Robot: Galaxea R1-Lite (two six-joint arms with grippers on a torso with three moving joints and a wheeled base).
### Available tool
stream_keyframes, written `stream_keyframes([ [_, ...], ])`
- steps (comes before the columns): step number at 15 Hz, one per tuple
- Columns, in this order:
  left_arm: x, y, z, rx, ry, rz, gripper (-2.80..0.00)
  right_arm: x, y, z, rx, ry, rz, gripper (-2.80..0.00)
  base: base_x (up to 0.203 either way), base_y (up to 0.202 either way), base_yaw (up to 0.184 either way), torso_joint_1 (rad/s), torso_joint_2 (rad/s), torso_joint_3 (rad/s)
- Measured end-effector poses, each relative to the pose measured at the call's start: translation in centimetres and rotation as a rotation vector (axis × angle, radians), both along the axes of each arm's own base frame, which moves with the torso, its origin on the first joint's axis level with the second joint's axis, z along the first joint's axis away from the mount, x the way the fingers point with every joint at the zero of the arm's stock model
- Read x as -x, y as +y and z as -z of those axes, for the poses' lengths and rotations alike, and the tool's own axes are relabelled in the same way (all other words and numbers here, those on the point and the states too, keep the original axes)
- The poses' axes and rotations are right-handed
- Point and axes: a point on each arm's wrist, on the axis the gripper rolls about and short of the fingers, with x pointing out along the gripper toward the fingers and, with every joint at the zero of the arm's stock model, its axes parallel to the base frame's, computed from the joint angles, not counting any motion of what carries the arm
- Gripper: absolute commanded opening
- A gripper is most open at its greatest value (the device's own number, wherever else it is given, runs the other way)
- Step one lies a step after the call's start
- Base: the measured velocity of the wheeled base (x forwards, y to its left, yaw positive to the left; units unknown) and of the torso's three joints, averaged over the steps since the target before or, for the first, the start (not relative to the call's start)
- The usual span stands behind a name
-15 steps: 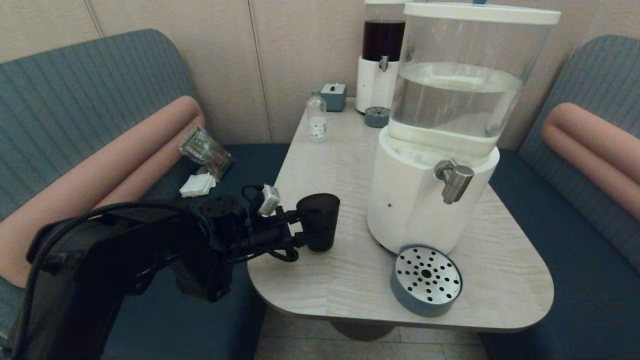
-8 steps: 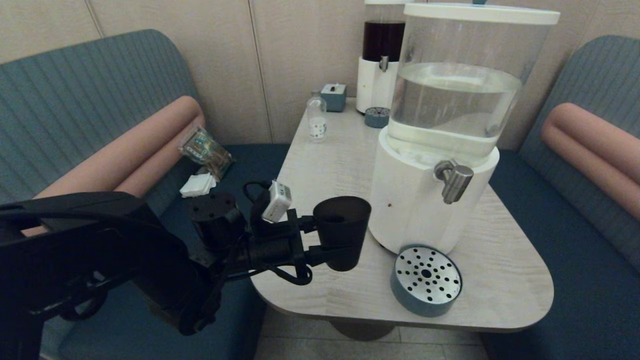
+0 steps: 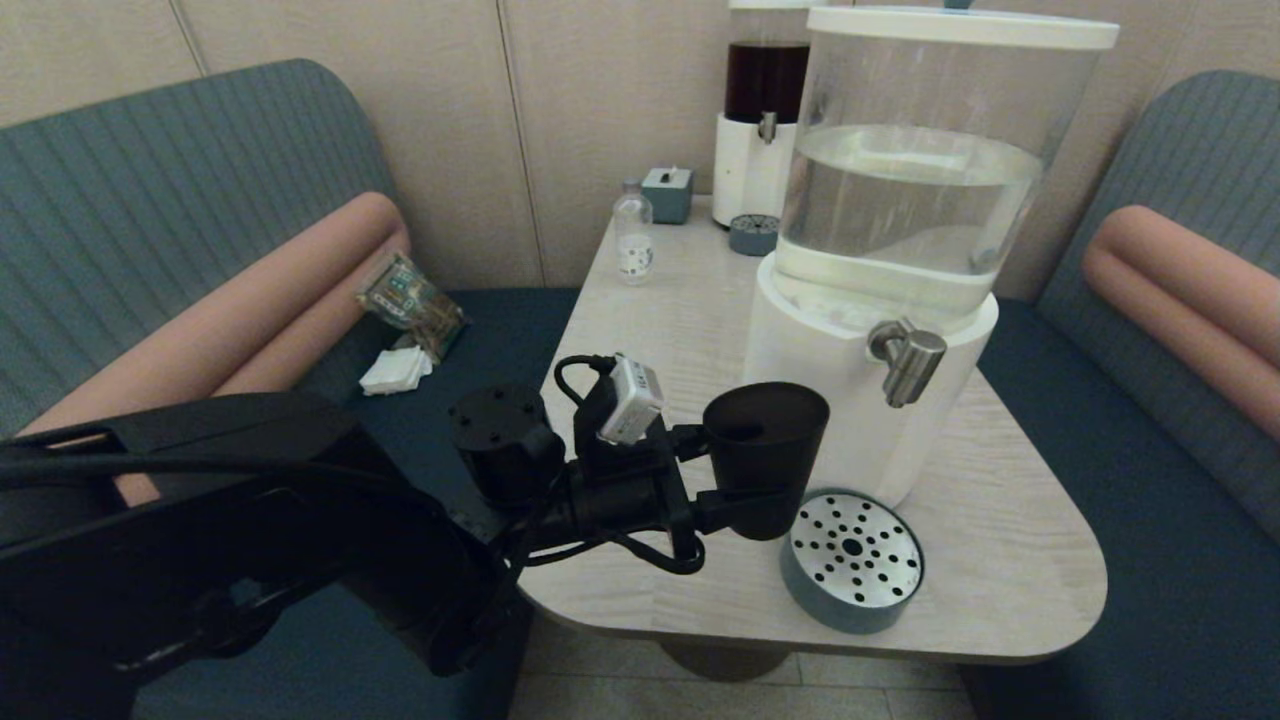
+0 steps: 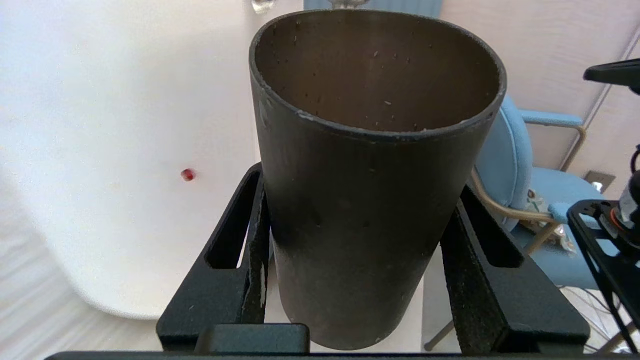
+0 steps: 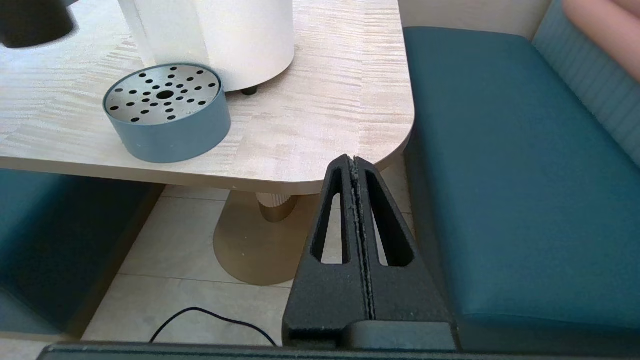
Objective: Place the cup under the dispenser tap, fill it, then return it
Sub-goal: Place it under the water dispenser
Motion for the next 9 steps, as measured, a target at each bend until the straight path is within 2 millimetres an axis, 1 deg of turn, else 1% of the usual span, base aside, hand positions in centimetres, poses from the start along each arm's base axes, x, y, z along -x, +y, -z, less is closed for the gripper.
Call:
stream_keyframes([
  [4, -0.9, -2.6, 0.8, 0.024, -0.01, 0.008, -2.8, 0.0, 0.0, 0.0, 0.0, 0.0, 0.0, -2.8, 0.0, 0.0, 0.0, 0.0, 0.0, 0.0],
  [9, -0.8, -5.7, 2.1, 0.036, -0.006, 0.032, -2.8, 0.0, 0.0, 0.0, 0.0, 0.0, 0.0, -2.8, 0.0, 0.0, 0.0, 0.0, 0.0, 0.0],
])
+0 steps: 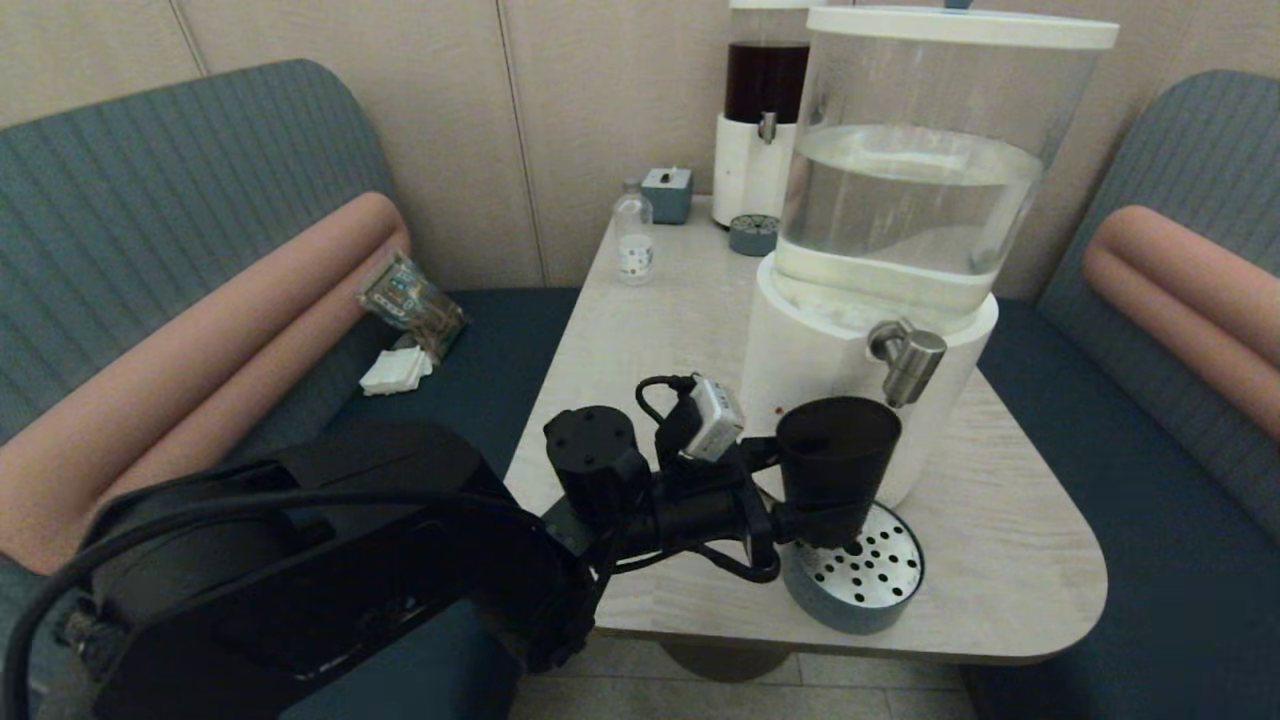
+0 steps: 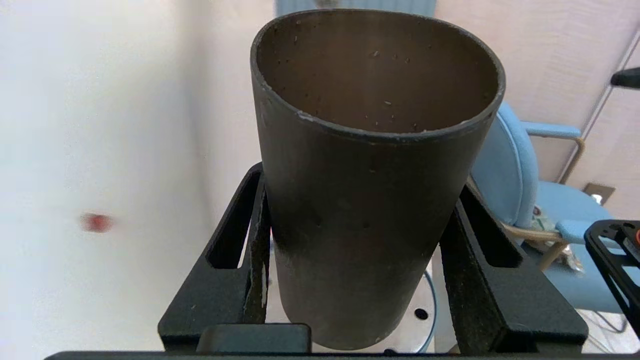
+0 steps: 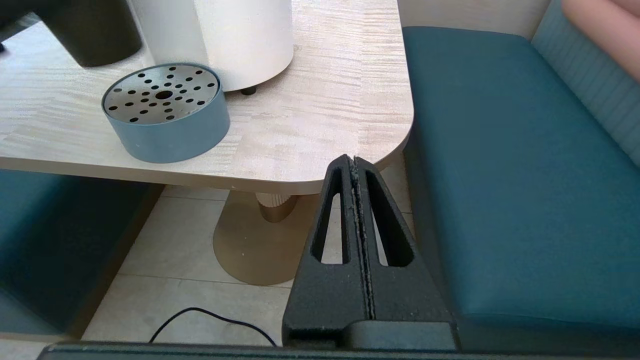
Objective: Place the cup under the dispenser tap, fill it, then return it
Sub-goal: Place it under the water dispenser
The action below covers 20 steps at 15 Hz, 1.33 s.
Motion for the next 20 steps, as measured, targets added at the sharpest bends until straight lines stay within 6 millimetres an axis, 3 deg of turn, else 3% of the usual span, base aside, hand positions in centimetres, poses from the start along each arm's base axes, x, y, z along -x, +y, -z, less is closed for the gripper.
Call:
stream_keyframes([
  [8, -1.7, -2.8, 3.2, -0.001, 0.006, 0.012, -2.8, 0.0, 0.0, 0.0, 0.0, 0.0, 0.0, -2.8, 0.0, 0.0, 0.0, 0.0, 0.0, 0.0],
  [13, -2.4, -3.5, 4.5, 0.003, 0.008, -0.002, -2.8, 0.0, 0.0, 0.0, 0.0, 0.0, 0.0, -2.8, 0.0, 0.0, 0.0, 0.0, 0.0, 0.0],
  [14, -2.5, -3.5, 4.6, 0.002, 0.009, -0.003, 0.0, 0.0, 0.0, 0.0, 0.0, 0.0, 0.0, -2.8, 0.0, 0.0, 0.0, 0.0, 0.0, 0.0],
  [20, -2.4, -3.4, 4.7, -0.008, 0.023, -0.008, 0.0, 0.0, 0.0, 0.0, 0.0, 0.0, 0.001, -2.8, 0.0, 0.0, 0.0, 0.0, 0.0, 0.0],
])
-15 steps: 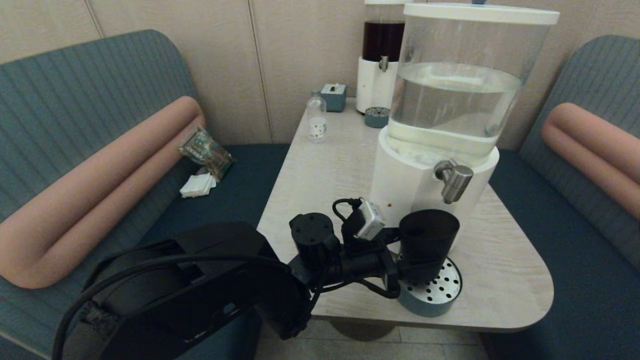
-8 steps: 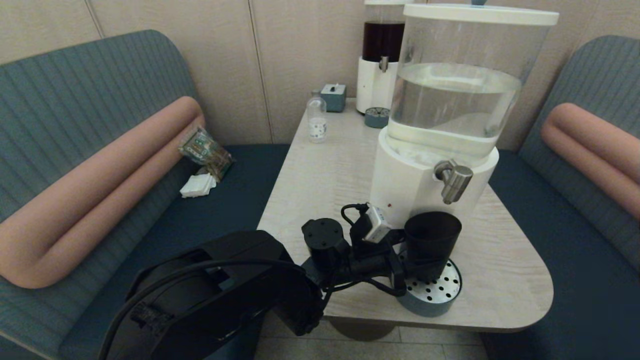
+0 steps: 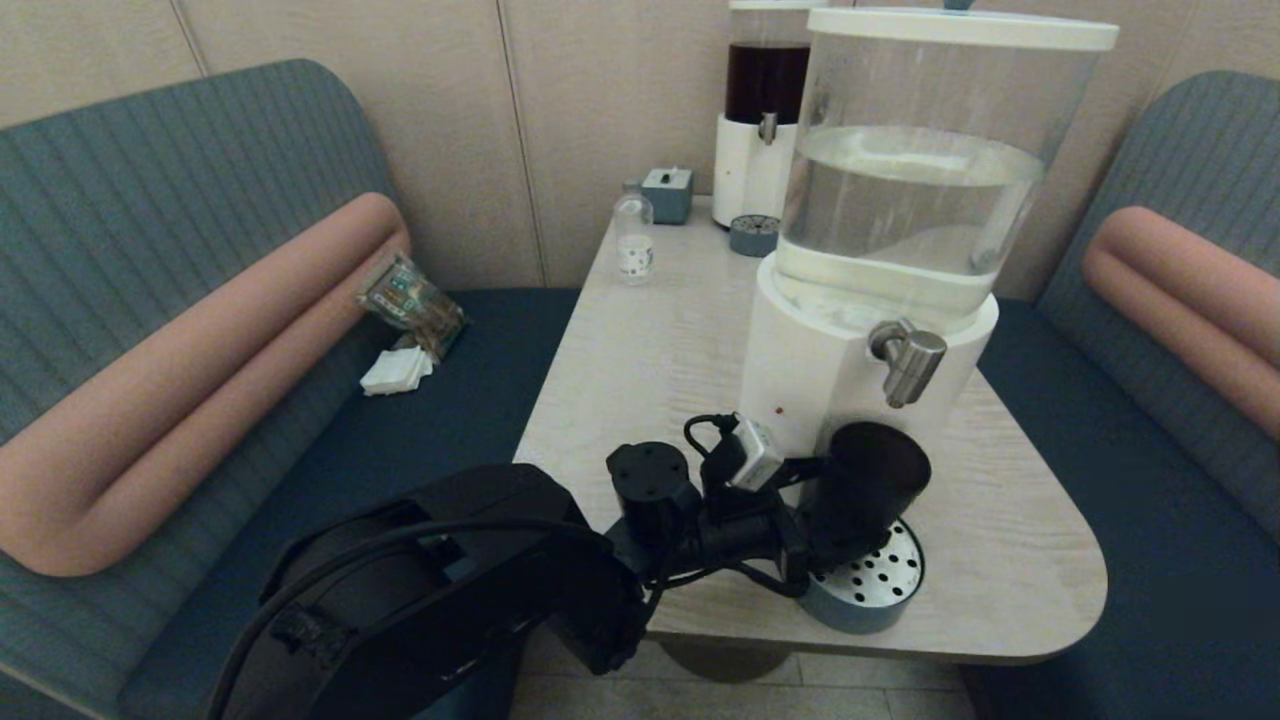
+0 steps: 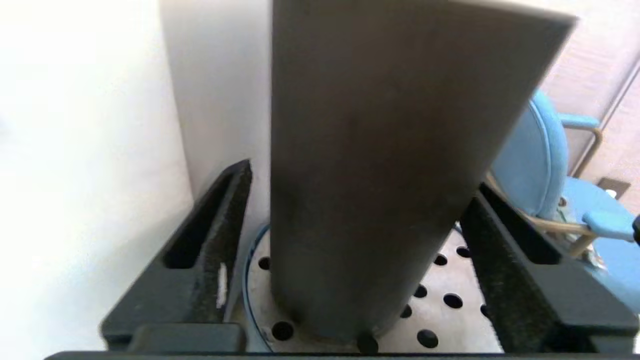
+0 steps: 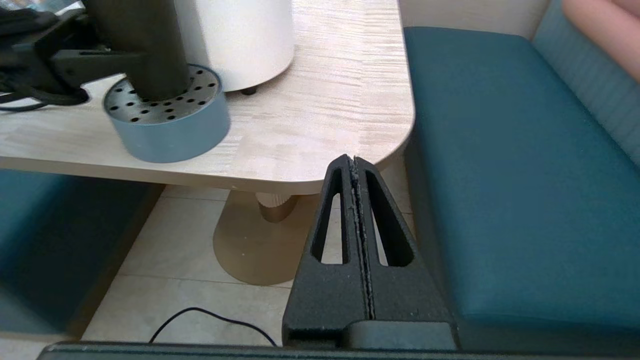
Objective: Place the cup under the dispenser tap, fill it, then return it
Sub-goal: Place it under the water dispenser
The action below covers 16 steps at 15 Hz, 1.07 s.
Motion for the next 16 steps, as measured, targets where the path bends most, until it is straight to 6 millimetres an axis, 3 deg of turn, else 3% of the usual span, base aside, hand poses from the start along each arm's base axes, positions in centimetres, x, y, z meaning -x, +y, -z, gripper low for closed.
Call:
stream_keyframes([
  [8, 2.9, 2.6, -1.8, -0.043, 0.046, -0.002, 0.0, 0.0, 0.0, 0.0, 0.0, 0.0, -0.001, -2.8, 0.0, 0.0, 0.0, 0.0, 0.0, 0.0],
  [12, 6.7, 6.1, -3.2, -0.104, 0.115, -0.017, 0.0, 0.0, 0.0, 0.0, 0.0, 0.0, -0.001, -2.8, 0.0, 0.0, 0.0, 0.0, 0.0, 0.0],
  [13, 8.3, 7.5, -4.0, -0.119, 0.133, -0.022, -2.15, 0.0, 0.0, 0.0, 0.0, 0.0, -0.001, -2.8, 0.0, 0.0, 0.0, 0.0, 0.0, 0.0],
  [14, 9.8, 9.0, -4.8, -0.127, 0.144, -0.03, -2.8, 0.0, 0.0, 0.0, 0.0, 0.0, -0.001, -2.8, 0.0, 0.0, 0.0, 0.0, 0.0, 0.0],
  [16, 13.0, 12.1, -6.7, -0.13, 0.155, -0.07, -2.8, 0.0, 0.0, 0.0, 0.0, 0.0, -0.001, -2.8, 0.0, 0.0, 0.0, 0.0, 0.0, 0.0],
])
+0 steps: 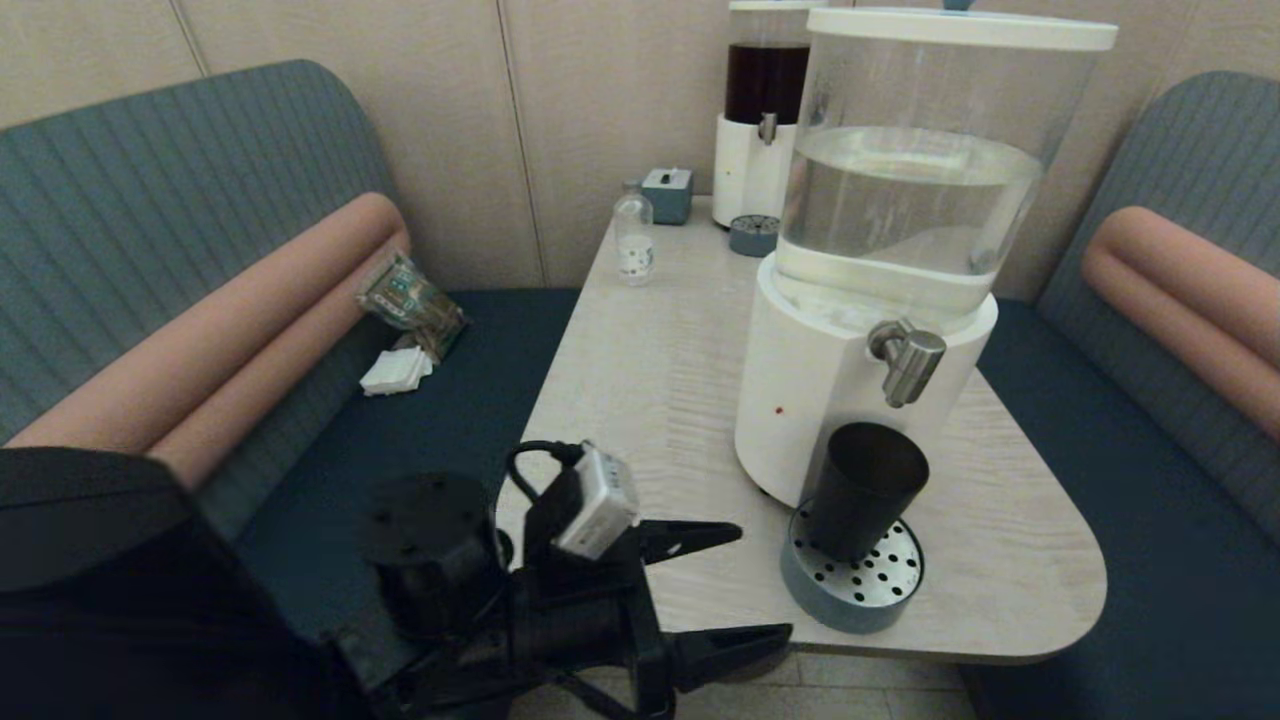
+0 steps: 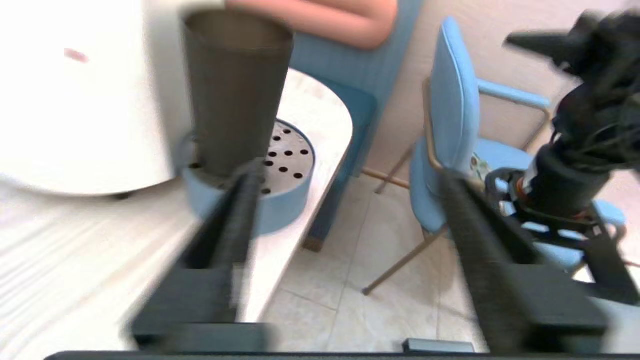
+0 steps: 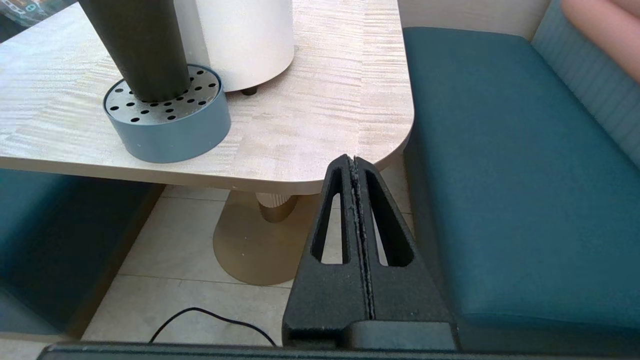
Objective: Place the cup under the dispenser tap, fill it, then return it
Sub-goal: Turn on the faucet
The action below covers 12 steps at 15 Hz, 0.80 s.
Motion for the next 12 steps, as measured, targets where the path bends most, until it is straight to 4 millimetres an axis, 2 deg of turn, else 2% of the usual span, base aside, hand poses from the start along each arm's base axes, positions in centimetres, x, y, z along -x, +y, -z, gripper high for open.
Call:
stream_keyframes([
  [2, 2.4, 2.5, -2.2, 0.032, -0.024, -0.08, -2.8, 0.0, 0.0, 0.0, 0.0, 0.0, 0.001, -2.8, 0.0, 0.0, 0.0, 0.0, 0.0, 0.0],
  [5, 4.8, 5.7, -5.6, 0.14, -0.068, -0.264, -2.8, 0.0, 0.0, 0.0, 0.0, 0.0, 0.0, -2.8, 0.0, 0.0, 0.0, 0.0, 0.0, 0.0],
  [7, 5.1, 8.7, -7.5, 0.221, -0.111, -0.436, -2.8, 0.0, 0.0, 0.0, 0.0, 0.0, 0.001, -2.8, 0.0, 0.0, 0.0, 0.0, 0.0, 0.0],
  [10, 5.2, 14.7, -9.7, 0.298, -0.219, -0.742, -2.8, 0.0, 0.0, 0.0, 0.0, 0.0, 0.0, -2.8, 0.0, 0.0, 0.0, 0.0, 0.0, 0.0],
  [12, 6.9, 18.1, -10.5, 0.326, -0.3, -0.928, -2.8, 0.0, 0.0, 0.0, 0.0, 0.0, 0.001, -2.8, 0.0, 0.0, 0.0, 0.0, 0.0, 0.0],
])
